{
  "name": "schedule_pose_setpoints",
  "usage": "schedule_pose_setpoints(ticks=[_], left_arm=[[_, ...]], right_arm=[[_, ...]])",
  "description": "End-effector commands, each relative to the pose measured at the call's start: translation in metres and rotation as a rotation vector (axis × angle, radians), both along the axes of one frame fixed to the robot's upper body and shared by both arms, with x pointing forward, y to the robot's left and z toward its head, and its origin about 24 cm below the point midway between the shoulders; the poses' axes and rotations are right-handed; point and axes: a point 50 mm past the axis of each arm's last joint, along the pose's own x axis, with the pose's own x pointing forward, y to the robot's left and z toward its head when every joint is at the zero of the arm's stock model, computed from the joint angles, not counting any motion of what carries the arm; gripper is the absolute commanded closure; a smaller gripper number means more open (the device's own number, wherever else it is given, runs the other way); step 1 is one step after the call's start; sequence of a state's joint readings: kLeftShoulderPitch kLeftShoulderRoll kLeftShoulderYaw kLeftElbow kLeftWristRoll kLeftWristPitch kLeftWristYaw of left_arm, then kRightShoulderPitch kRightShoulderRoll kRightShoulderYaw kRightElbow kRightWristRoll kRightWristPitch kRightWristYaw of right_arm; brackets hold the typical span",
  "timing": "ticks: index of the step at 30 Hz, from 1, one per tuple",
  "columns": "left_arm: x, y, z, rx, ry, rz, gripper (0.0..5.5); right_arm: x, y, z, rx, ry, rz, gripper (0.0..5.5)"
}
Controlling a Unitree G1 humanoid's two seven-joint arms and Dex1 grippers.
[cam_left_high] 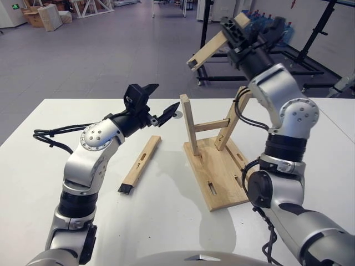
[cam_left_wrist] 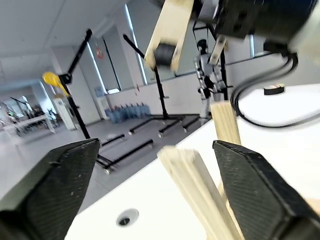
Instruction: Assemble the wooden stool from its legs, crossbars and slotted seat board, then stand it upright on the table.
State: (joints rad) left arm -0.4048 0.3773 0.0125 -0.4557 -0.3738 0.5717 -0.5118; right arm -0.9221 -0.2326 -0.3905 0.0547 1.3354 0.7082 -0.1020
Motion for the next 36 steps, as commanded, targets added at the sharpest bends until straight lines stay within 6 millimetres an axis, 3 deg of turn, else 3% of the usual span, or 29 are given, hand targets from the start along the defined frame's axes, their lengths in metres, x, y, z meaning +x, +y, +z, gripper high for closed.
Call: schedule_pose_setpoints(ticks=[1, 4, 6, 8, 10, 12, 15, 17, 26, 36], left_arm=[[0.000, 0.045, 0.018, -0.185, 0.030, 0.112, 0.93], [0.002, 0.077, 0.029, -0.414, 0.028, 0.242, 0.92], [0.000, 0.093, 0.025, -0.505, 0.045, 0.327, 0.92], [-0.001, 0.102, 0.015, -0.552, 0.071, 0.414, 0.92], [0.004, 0.104, 0.005, -0.568, 0.103, 0.472, 0.92], [0.010, 0.104, 0.000, -0.566, 0.117, 0.493, 0.92], [0.017, 0.103, 0.000, -0.564, 0.119, 0.497, 0.92], [0.020, 0.101, -0.001, -0.561, 0.124, 0.499, 0.92], [0.022, 0.093, -0.007, -0.546, 0.137, 0.484, 0.92], [0.023, 0.086, -0.011, -0.542, 0.147, 0.466, 0.92]], right_arm=[[-0.031, -0.050, 0.035, -0.088, -0.173, -0.147, 5.11], [-0.071, -0.104, 0.050, -0.261, -0.287, -0.283, 5.11], [-0.094, -0.139, 0.041, -0.393, -0.268, -0.341, 5.11], [-0.102, -0.159, 0.011, -0.448, -0.179, -0.333, 5.11], [-0.097, -0.157, -0.044, -0.504, -0.052, -0.304, 5.11], [-0.092, -0.148, -0.087, -0.546, 0.048, -0.307, 5.11], [-0.084, -0.130, -0.138, -0.592, 0.164, -0.303, 5.11], [-0.079, -0.128, -0.159, -0.562, 0.216, -0.333, 5.11], [-0.060, -0.118, -0.195, -0.629, 0.259, -0.344, 5.11], [-0.055, -0.113, -0.205, -0.563, 0.269, -0.332, 5.11]])
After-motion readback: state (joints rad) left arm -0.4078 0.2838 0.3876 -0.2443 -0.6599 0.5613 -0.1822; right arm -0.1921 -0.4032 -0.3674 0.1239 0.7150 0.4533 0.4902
